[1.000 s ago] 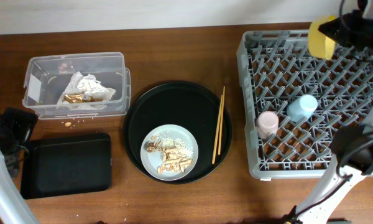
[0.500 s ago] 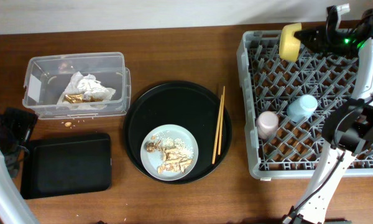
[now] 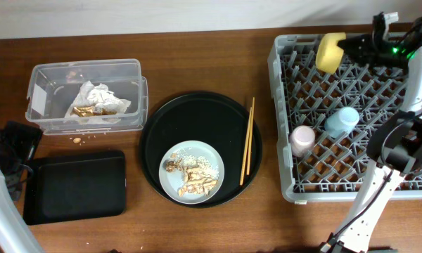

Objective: Sort waste into correct bins and load items into the dishwasher rack
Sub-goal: 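Carry the yellow bowl to the rack's back and release it upside down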

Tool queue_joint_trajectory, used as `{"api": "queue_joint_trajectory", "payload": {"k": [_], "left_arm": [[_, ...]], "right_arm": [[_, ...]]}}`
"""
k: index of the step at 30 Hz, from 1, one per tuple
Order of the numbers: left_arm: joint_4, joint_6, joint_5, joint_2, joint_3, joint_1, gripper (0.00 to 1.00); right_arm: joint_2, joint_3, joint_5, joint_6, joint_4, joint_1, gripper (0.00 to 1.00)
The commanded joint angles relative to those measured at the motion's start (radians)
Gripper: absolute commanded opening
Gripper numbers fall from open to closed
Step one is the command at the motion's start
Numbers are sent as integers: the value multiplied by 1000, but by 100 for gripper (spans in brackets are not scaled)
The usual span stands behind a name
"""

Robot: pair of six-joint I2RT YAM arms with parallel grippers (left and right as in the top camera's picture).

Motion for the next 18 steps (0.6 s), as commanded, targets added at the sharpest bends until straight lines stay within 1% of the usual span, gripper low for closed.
{"api": "queue_joint_trajectory", "payload": {"k": [1, 3, 5, 6, 11, 15, 18], "left_arm": [[2, 15, -7, 0, 6, 5, 99], [2, 15, -7, 0, 6, 5, 99], [1, 15, -7, 0, 6, 5, 99], [2, 15, -7, 0, 6, 5, 99], [2, 15, -7, 0, 6, 5, 99], [2, 15, -7, 0, 6, 5, 99], [2, 15, -7, 0, 6, 5, 99]], "right_arm": [[11, -5, 153, 60, 0, -39, 6], [8, 2, 155, 69, -9, -54, 17], [-13, 9, 164, 74, -25, -80, 23], [-31, 14, 201, 90, -38, -93, 28], [-140, 34, 388, 132, -111, -136, 47], [-243, 38, 497, 155, -125, -137, 50], [-299, 38, 615, 169, -132, -90, 49]]}}
